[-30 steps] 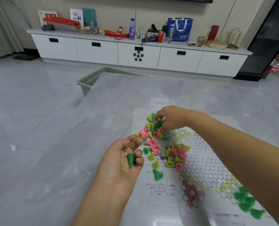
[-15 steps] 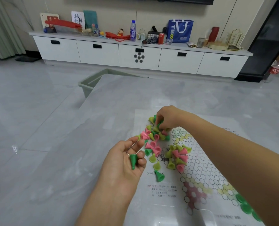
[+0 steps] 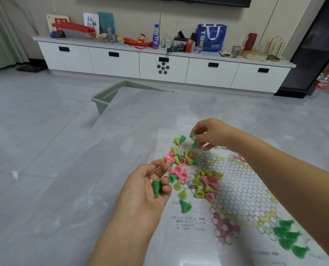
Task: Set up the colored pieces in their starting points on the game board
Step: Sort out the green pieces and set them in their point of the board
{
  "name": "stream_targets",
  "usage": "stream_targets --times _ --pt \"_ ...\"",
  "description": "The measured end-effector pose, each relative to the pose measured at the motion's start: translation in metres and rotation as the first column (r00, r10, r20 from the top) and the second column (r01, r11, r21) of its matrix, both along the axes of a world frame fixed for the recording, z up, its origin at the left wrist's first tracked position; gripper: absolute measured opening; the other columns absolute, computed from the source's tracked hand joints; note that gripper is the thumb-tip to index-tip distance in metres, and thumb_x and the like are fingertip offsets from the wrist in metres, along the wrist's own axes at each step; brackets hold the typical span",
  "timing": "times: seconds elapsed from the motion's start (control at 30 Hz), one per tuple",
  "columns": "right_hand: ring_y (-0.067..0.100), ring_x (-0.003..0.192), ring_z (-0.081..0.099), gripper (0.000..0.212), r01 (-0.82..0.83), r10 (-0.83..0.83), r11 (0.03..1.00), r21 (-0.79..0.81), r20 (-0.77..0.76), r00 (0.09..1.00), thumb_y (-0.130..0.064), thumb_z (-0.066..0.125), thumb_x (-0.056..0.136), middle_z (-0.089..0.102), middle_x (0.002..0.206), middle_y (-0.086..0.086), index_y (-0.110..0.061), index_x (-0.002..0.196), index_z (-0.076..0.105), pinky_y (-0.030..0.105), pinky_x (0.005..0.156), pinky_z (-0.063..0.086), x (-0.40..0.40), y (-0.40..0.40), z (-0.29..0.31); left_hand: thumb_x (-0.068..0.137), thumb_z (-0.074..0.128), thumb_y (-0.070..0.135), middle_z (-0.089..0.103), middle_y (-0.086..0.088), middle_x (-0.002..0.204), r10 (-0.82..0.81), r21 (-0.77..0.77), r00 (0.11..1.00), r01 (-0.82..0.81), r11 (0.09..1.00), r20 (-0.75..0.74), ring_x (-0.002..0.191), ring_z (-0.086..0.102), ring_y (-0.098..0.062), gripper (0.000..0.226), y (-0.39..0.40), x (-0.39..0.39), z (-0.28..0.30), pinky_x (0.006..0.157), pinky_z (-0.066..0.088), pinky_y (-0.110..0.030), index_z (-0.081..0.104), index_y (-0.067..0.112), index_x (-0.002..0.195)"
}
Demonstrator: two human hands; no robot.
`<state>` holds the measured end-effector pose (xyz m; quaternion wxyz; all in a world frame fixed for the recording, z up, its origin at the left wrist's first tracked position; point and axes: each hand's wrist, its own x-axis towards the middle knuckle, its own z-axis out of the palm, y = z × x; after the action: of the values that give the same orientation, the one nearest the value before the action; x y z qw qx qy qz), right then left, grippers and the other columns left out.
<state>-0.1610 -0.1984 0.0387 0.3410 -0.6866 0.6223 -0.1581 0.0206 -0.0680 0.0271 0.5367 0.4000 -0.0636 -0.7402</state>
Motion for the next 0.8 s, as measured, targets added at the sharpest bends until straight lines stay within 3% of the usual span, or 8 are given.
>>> stream_targets --times 0.1,0.17,0.3,0.4,0.5,0.6,0.73,0.8 --pt "0.017 0.075 0.066 0.008 0.025 -0.023 1.000 -0.004 0.232 0.972 -0.008 0.059 0.086 0.066 0.093 0.012 -0.010 0.092 0.063 0.025 0.070 0.058 0.002 0.018 0.016 0.087 0.039 0.004 0.058 -0.006 0.059 0.013 -0.027 0.999 -0.014 1.000 -0.031 0.047 0.045 -0.013 0.018 -0.001 -0.004 -0.001 0.040 0.041 -0.017 0.055 0.005 0.081" --pt "0.018 0.078 0.066 0.008 -0.030 0.048 0.997 -0.066 0.282 0.958 -0.013 0.061 0.085 0.068 0.089 0.004 -0.015 0.092 0.064 0.026 0.072 0.055 0.008 0.039 0.028 0.088 0.038 0.002 0.060 -0.011 0.070 0.001 -0.041 0.996 -0.004 0.999 -0.084 0.061 0.054 -0.017 0.019 -0.001 -0.010 -0.002 0.053 0.052 -0.022 0.057 0.000 0.085" --pt "0.002 0.078 0.063 0.014 -0.338 0.350 0.930 -0.148 0.063 0.935 -0.020 0.065 0.082 0.068 0.087 -0.009 -0.022 0.095 0.067 0.019 0.076 0.053 0.027 0.091 0.041 0.092 0.037 0.008 0.065 -0.020 0.092 -0.085 -0.034 0.974 0.079 0.996 -0.210 0.087 0.063 -0.027 0.028 0.004 -0.024 0.001 0.079 0.054 -0.037 0.060 -0.006 0.100" --pt "-0.002 0.085 0.058 0.021 -0.447 0.437 0.879 -0.163 -0.099 0.894 -0.024 0.066 0.081 0.068 0.093 -0.010 -0.027 0.102 0.066 0.014 0.076 0.047 0.029 0.104 0.039 0.095 0.038 0.012 0.070 -0.018 0.080 -0.089 -0.042 0.953 0.080 0.996 -0.291 0.064 0.068 -0.022 0.030 0.007 -0.030 0.004 0.066 0.058 -0.033 0.062 -0.005 0.096" --pt "0.000 0.082 0.063 0.014 -0.314 0.329 0.929 -0.197 0.047 0.943 -0.024 0.065 0.082 0.070 0.089 -0.008 -0.023 0.096 0.066 0.016 0.077 0.051 0.019 0.101 0.043 0.089 0.044 0.008 0.064 -0.014 0.067 -0.083 -0.016 0.964 0.081 0.997 -0.251 0.056 0.061 -0.018 0.021 0.008 -0.032 0.002 0.053 0.055 -0.024 0.062 -0.004 0.087" --pt "0.004 0.071 0.064 0.009 -0.159 0.205 0.944 -0.288 0.139 0.969 -0.025 0.064 0.082 0.070 0.079 -0.003 -0.017 0.085 0.065 0.021 0.069 0.053 0.014 0.099 0.043 0.087 0.047 0.006 0.063 -0.014 0.069 -0.109 -0.002 0.975 0.110 0.994 -0.193 0.056 0.060 -0.018 0.019 0.007 -0.034 -0.002 0.051 0.054 -0.022 0.063 -0.004 0.088" --pt "-0.001 0.073 0.054 0.013 -0.404 0.377 0.837 -0.368 -0.148 0.914 -0.029 0.065 0.081 0.066 0.080 -0.012 -0.019 0.087 0.069 0.011 0.066 0.042 0.029 0.107 0.034 0.093 0.045 0.012 0.067 -0.011 0.073 -0.110 -0.044 0.961 0.102 0.994 -0.253 0.060 0.062 -0.015 0.022 0.007 -0.037 0.001 0.060 0.055 -0.025 0.064 0.000 0.093" --pt "0.002 0.079 0.054 0.016 -0.422 0.406 0.837 -0.348 -0.122 0.906 -0.031 0.064 0.081 0.066 0.093 -0.014 -0.023 0.093 0.068 0.011 0.070 0.043 0.030 0.102 0.030 0.093 0.045 0.013 0.066 -0.012 0.072 -0.081 -0.031 0.955 0.076 0.997 -0.286 0.059 0.061 -0.015 0.023 0.005 -0.035 0.002 0.058 0.055 -0.024 0.062 -0.001 0.092"
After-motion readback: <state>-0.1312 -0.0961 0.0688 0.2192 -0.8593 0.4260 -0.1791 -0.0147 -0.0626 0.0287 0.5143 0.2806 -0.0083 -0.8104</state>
